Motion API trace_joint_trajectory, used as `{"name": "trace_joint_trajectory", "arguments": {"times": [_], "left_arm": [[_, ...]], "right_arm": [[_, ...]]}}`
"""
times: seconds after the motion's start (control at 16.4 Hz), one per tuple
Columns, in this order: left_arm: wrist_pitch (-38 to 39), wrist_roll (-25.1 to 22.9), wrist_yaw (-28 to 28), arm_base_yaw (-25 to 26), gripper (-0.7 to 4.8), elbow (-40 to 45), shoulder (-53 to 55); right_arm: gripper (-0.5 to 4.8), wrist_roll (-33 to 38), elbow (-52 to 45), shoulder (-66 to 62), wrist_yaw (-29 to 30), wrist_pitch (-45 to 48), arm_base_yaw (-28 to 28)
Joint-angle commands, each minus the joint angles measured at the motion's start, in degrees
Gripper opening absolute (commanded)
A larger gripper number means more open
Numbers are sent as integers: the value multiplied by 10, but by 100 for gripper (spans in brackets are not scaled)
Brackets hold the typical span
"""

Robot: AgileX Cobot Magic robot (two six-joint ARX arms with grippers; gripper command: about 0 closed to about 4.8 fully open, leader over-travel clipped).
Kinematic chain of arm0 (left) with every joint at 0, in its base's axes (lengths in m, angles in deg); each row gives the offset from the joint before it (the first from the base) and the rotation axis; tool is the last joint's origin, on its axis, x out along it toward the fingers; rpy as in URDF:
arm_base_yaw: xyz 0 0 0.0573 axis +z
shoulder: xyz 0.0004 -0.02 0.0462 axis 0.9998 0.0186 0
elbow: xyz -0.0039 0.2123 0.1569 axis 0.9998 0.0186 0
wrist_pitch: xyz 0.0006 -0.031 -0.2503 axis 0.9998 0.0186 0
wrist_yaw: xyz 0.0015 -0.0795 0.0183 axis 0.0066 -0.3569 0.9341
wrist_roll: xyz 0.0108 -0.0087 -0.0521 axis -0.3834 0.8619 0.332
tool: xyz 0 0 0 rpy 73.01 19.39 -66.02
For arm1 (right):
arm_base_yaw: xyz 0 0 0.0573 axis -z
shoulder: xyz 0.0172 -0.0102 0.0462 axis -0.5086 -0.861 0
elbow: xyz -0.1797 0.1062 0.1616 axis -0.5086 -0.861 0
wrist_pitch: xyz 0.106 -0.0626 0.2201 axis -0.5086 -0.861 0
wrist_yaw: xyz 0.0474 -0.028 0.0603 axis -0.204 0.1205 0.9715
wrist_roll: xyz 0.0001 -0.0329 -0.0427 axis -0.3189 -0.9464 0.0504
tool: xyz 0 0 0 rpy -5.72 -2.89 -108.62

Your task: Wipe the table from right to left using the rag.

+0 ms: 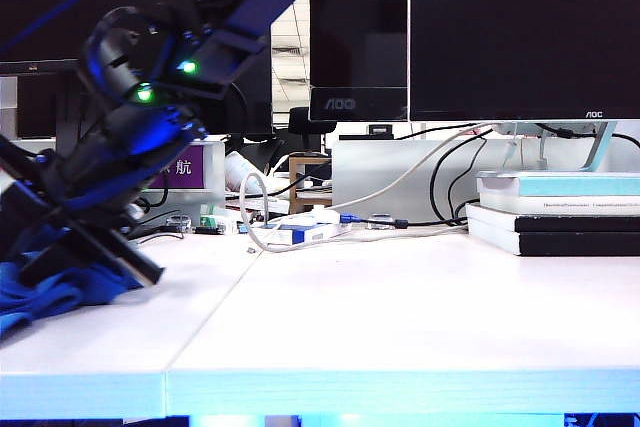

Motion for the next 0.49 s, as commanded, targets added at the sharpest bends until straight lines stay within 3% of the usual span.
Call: {"name": "trace_joint_trajectory", "arguments": {"times": [0.06, 0.24, 0.36, 0.49], "left_arm": [[4, 20, 27, -1, -5, -2, -6], [14, 62, 64, 0, -5, -2, -16], [13, 65, 113, 0, -5, -2, -20], [12, 66, 122, 0, -5, -2, -23]], "right_arm": [[-6, 19, 26, -16, 3, 16, -6], [-6, 62, 32, -29, 10, 51, -13], [-6, 64, 32, -29, 1, 60, -19], [-6, 77, 32, -29, 0, 82, -22]]}}
